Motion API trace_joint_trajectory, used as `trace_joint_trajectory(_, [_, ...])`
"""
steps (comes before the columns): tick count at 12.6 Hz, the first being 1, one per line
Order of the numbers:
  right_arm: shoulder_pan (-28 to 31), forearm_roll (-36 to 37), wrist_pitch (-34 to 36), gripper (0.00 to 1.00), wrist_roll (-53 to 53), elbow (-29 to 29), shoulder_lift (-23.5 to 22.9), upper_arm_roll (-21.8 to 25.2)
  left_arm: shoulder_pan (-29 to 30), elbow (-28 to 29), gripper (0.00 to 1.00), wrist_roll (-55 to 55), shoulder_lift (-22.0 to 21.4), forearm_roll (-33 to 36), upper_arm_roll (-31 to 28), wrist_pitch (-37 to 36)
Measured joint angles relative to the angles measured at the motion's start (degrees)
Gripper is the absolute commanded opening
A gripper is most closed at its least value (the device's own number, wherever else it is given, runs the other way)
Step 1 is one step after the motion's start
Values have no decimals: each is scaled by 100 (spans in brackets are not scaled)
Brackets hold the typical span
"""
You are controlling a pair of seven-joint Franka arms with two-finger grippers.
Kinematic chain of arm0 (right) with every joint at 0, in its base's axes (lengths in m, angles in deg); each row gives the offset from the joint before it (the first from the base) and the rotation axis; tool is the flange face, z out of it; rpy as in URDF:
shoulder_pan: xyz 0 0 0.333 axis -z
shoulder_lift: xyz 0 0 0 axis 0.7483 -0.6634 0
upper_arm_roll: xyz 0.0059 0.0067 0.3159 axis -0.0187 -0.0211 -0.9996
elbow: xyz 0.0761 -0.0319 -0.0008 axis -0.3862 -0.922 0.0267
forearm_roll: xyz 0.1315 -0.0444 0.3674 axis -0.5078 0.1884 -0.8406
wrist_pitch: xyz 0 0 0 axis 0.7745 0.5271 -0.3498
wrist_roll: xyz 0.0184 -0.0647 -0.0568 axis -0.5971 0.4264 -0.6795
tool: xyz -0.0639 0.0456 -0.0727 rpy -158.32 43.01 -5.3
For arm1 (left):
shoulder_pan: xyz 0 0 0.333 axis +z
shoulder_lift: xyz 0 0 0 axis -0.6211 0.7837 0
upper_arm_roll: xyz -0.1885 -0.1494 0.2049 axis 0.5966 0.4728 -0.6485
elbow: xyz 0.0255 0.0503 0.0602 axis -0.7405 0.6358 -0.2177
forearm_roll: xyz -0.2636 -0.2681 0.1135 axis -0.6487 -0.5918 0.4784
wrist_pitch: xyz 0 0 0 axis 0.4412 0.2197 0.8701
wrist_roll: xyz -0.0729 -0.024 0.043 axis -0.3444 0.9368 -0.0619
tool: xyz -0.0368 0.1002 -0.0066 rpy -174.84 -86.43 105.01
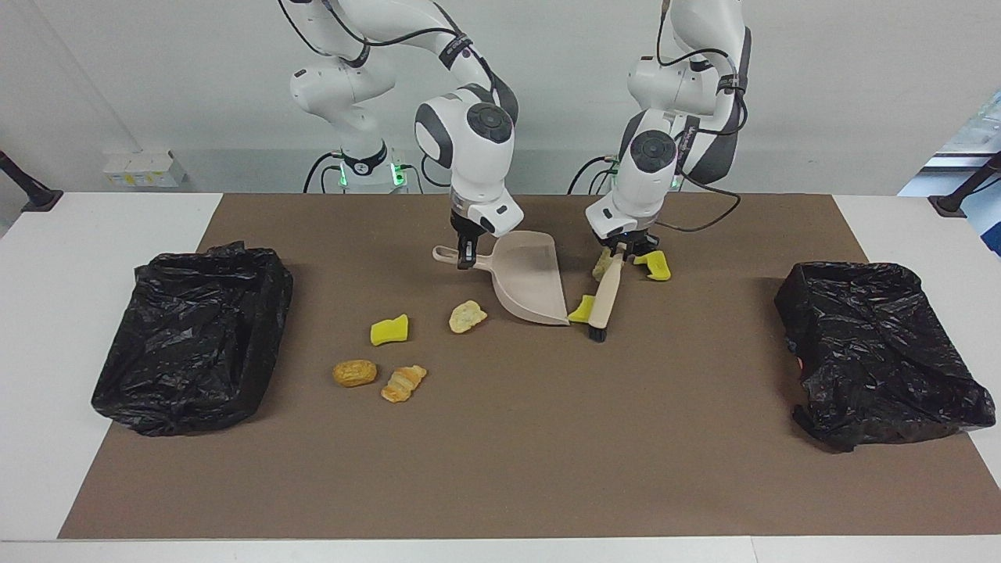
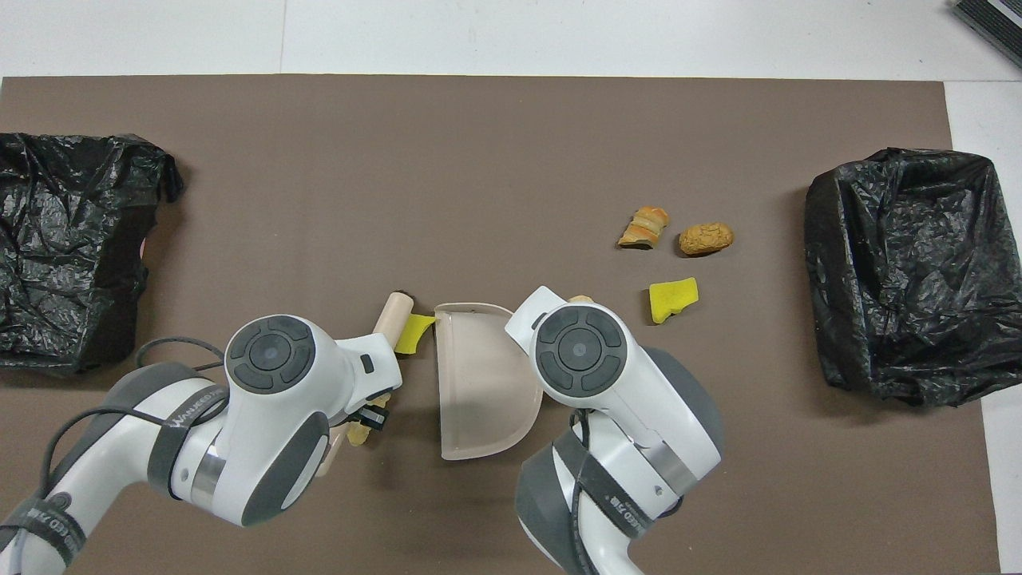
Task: Sweep and dump trash in bin
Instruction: 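Sweep the yellow sponges and chunks into the dustpan with the left gripper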
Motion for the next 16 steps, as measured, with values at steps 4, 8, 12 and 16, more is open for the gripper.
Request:
trace_joint_trajectory(4, [-43, 10, 0, 0, 281, -74, -20, 0, -440, -241, 0, -560, -108, -518, 4, -377])
trace_joint_trajectory(8, [-52, 10, -14, 0, 306, -80, -20, 0, -557, -612, 0, -947, -345, -630, -9, -846])
trace_joint_trajectory(12, [-55, 12, -20, 0, 306, -81, -22, 0, -554, -414, 0, -1663, -694, -631, -90, -1505])
trace_joint_trajectory(16, [-76, 127, -45, 0, 306, -81, -30, -1, -261, 201, 0, -2664, -1076, -271, -154, -1637])
